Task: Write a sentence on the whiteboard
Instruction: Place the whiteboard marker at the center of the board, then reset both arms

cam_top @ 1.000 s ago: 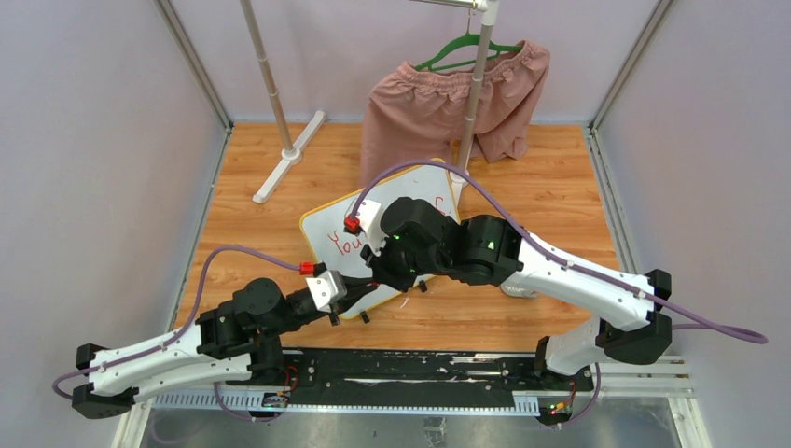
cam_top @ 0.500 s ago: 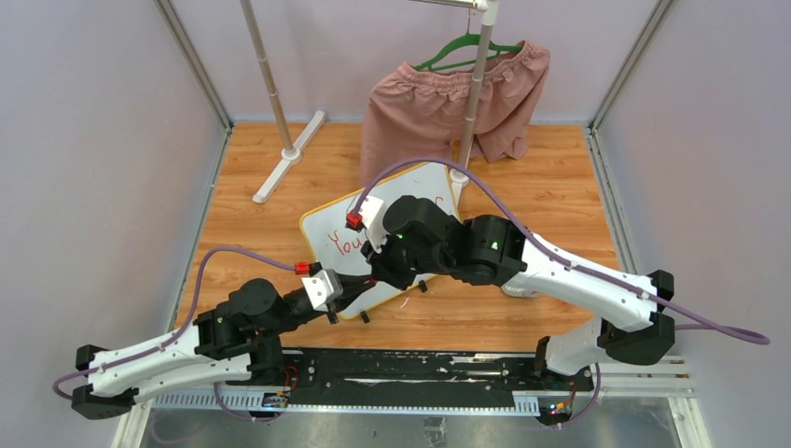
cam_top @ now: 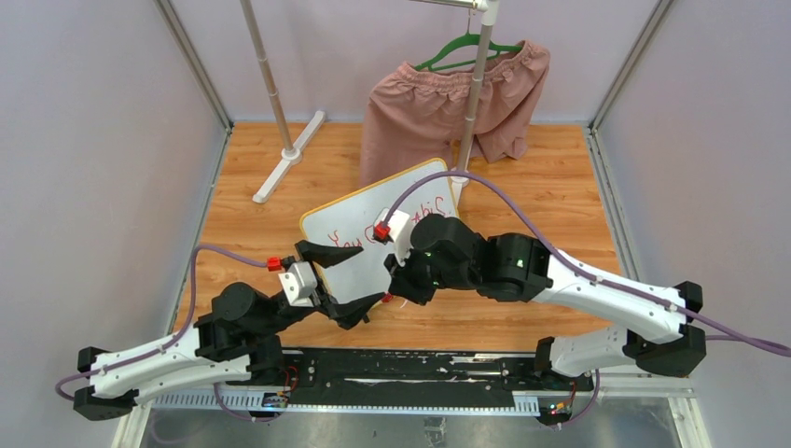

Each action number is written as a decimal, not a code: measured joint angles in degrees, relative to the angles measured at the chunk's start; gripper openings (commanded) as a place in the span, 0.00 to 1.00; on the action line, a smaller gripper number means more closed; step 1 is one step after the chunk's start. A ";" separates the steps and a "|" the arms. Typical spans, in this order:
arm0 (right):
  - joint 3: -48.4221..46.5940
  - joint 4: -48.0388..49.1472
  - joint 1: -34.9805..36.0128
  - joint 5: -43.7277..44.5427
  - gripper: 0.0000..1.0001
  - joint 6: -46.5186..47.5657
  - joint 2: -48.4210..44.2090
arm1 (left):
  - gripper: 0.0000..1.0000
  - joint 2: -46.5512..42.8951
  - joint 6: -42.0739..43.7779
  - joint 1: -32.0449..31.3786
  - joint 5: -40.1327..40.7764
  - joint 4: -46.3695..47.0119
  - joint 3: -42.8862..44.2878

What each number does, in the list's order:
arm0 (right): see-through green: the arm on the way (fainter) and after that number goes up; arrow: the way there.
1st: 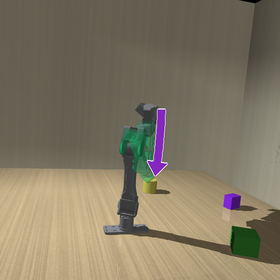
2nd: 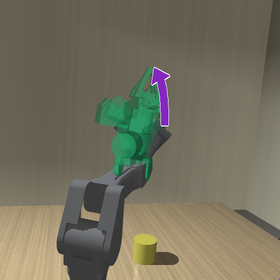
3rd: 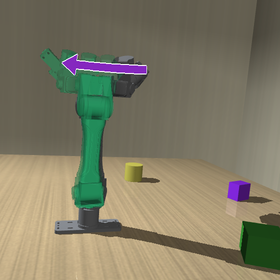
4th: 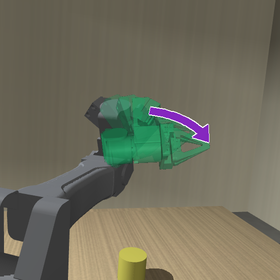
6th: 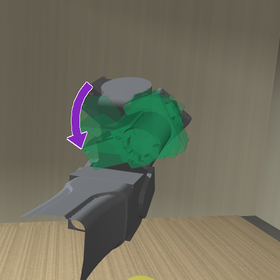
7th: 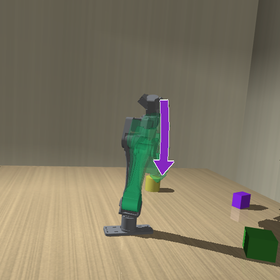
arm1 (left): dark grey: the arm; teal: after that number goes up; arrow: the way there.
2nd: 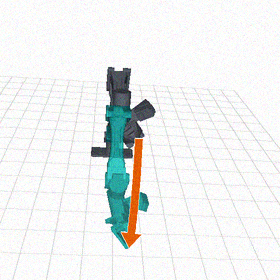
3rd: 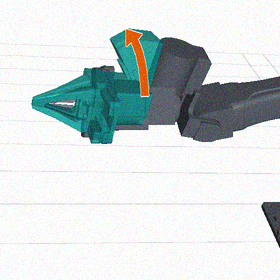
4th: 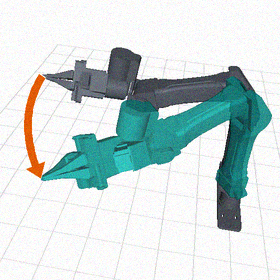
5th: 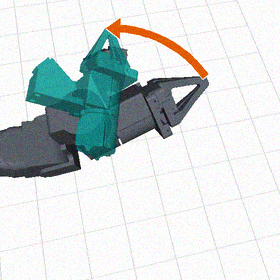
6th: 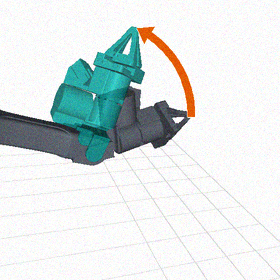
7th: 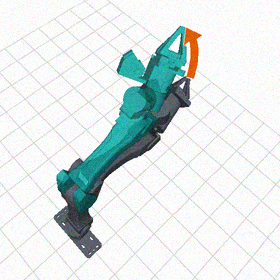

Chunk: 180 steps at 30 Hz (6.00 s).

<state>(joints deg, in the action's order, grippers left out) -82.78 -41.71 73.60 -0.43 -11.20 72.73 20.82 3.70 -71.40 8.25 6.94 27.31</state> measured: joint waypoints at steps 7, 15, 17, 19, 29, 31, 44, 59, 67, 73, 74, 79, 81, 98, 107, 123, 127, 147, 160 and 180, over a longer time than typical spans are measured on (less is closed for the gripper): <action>9.77 5.20 -0.09 3.15 0.00 -3.21 -8.92 | 1.00 -4.09 -3.15 0.00 6.49 -1.68 -1.97; 33.03 18.69 -11.85 -1.27 0.00 -14.60 -19.50 | 1.00 -8.09 -9.16 0.00 21.86 -11.74 1.79; 38.64 21.77 -15.50 -2.69 0.00 -18.40 -21.51 | 1.00 -8.31 -10.62 0.00 24.44 -14.12 3.93; 43.60 24.94 -18.97 -4.76 0.00 -22.29 -23.34 | 1.00 -8.48 -12.39 0.00 27.17 -16.46 6.34; 54.05 31.76 -26.40 -9.25 0.00 -33.51 -24.48 | 1.00 -11.93 -19.30 0.00 35.60 -23.87 12.17; 54.53 32.63 -26.58 -9.51 0.00 -34.32 -23.56 | 1.00 -12.00 -20.31 0.00 36.30 -25.35 12.39; 59.23 34.03 -27.71 -9.03 0.24 -36.30 -18.58 | 1.00 -12.37 -24.35 0.00 38.21 -33.46 12.44; 61.24 29.62 -30.18 -5.38 0.51 -37.24 -22.80 | 1.00 -12.46 -25.68 0.00 37.86 -35.82 12.44; 61.86 28.04 -31.80 -5.31 0.49 -37.20 -24.72 | 1.00 -12.46 -25.83 0.00 37.86 -35.82 12.44; 61.86 27.21 -32.61 -5.09 0.50 -37.00 -25.03 | 1.00 -12.44 -26.34 0.00 38.18 -35.89 12.44; 61.86 26.77 -32.89 -4.92 0.50 -37.03 -25.42 | 1.00 -12.41 -26.49 0.00 38.45 -36.02 12.44; 61.83 23.65 -35.15 -3.21 0.51 -37.05 -30.01 | 1.00 -12.24 -26.69 0.00 39.69 -36.87 12.44; 61.68 22.14 -36.35 -2.54 0.51 -37.03 -32.04 | 1.00 -12.24 -26.69 0.00 40.00 -36.92 12.44; 33.18 6.56 -40.28 8.87 0.52 -20.20 -29.24 | 1.00 1.95 -22.99 0.00 47.10 -46.58 30.49; 17.53 6.67 -36.09 25.27 0.63 -12.26 -24.30 | 1.00 11.32 -23.19 0.00 63.78 -46.01 38.99; 13.14 23.21 -26.75 45.29 0.81 10.23 -17.64 | 1.00 12.22 -27.96 0.00 66.29 -44.33 37.07; 13.22 20.61 -39.95 35.23 0.81 2.58 -18.21 | 1.00 11.74 -26.40 0.00 65.57 -42.93 35.45; 18.82 20.52 -42.51 27.19 0.86 -3.82 -24.85 | 1.00 11.93 -29.57 -0.02 70.23 -37.68 34.18; 5.27 23.93 -38.77 24.22 0.81 1.42 -15.74 | 1.00 38.75 -6.71 3.96 60.52 -37.70 78.38; -1.66 31.21 -21.86 36.65 0.82 21.94 -18.32 | 1.00 35.91 -8.46 22.91 24.46 -42.29 68.76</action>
<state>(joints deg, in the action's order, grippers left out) -84.44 -10.50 51.75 36.23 10.74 54.41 56.73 -4.75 -48.49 32.71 -35.35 96.07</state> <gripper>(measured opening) 0.818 0.997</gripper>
